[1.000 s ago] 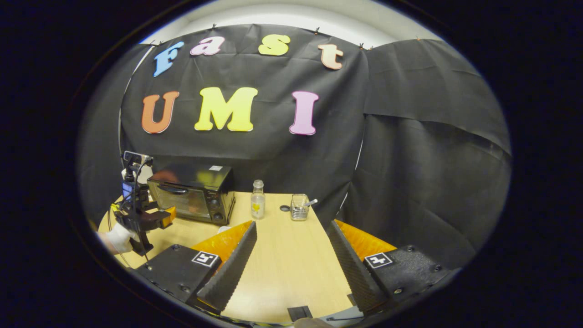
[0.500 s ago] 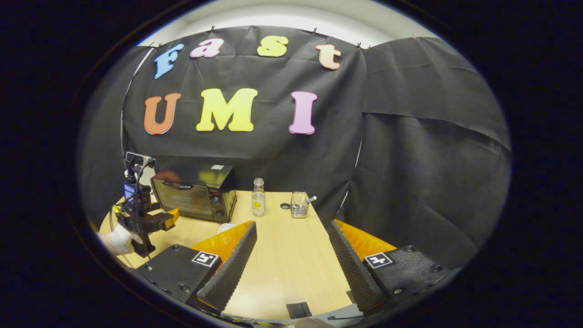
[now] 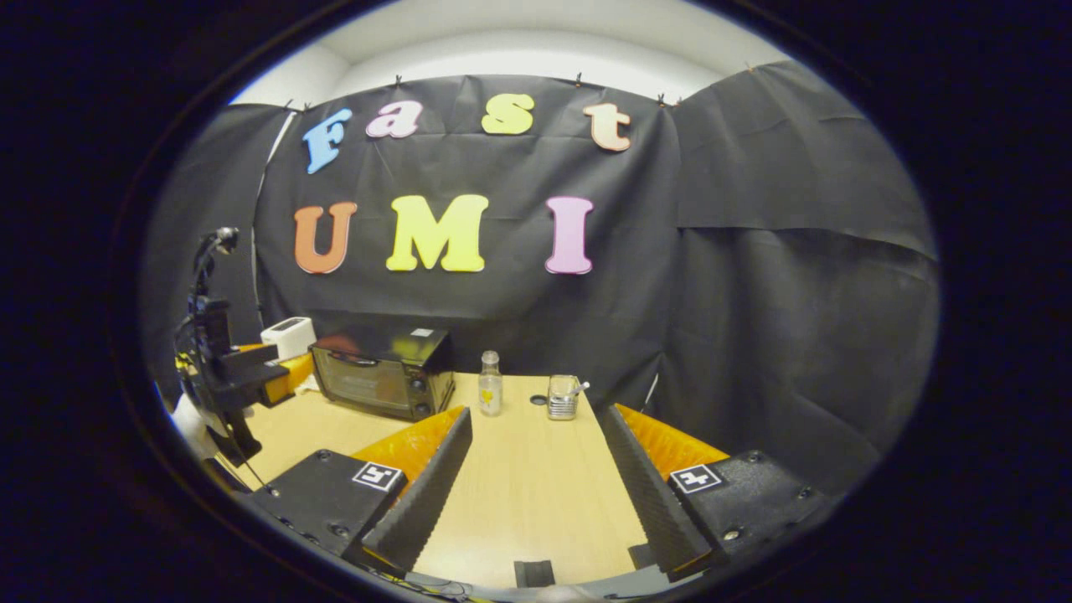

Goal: Open the electric oven with the left hand, put the food in, and close the electric oven.

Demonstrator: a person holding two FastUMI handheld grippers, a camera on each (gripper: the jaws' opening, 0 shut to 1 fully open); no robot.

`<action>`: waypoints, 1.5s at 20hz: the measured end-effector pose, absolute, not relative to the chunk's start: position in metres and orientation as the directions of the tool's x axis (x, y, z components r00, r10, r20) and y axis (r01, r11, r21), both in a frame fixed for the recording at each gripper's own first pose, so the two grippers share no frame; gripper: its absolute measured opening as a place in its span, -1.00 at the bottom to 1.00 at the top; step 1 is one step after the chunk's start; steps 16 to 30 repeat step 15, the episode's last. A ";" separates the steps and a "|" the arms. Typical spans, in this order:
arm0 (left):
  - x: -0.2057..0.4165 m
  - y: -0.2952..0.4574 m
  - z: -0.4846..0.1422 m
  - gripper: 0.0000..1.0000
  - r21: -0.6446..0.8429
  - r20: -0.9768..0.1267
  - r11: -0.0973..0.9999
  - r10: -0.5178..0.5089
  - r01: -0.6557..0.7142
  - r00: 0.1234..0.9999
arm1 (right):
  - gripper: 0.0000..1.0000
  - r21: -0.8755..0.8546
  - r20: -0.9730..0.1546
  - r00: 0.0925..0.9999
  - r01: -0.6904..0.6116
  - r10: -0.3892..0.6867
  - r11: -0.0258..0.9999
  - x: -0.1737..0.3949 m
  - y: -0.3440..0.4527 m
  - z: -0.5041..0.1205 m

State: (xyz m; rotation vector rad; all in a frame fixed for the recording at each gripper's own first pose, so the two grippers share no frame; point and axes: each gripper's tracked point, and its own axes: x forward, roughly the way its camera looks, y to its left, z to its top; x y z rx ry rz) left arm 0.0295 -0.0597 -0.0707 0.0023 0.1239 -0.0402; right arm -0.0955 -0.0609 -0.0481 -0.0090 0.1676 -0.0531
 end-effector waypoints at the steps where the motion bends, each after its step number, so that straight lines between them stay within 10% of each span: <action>1: 0.009 -0.058 -0.052 0.96 -0.007 -0.096 1.000 -0.019 0.018 0.995 | 1.00 -0.013 -0.164 0.986 0.036 -0.038 0.999 -0.101 -0.065 -0.046; 13: -0.181 -0.013 -0.015 0.95 0.019 -0.036 0.984 0.179 -0.179 0.983 | 1.00 0.009 -0.079 0.993 -0.089 0.089 0.996 -0.145 -0.065 -0.050; 30: -0.191 -0.012 -0.017 0.95 0.028 -0.042 0.984 0.176 -0.175 0.983 | 1.00 0.024 -0.076 0.993 -0.084 0.086 0.996 -0.149 -0.065 -0.050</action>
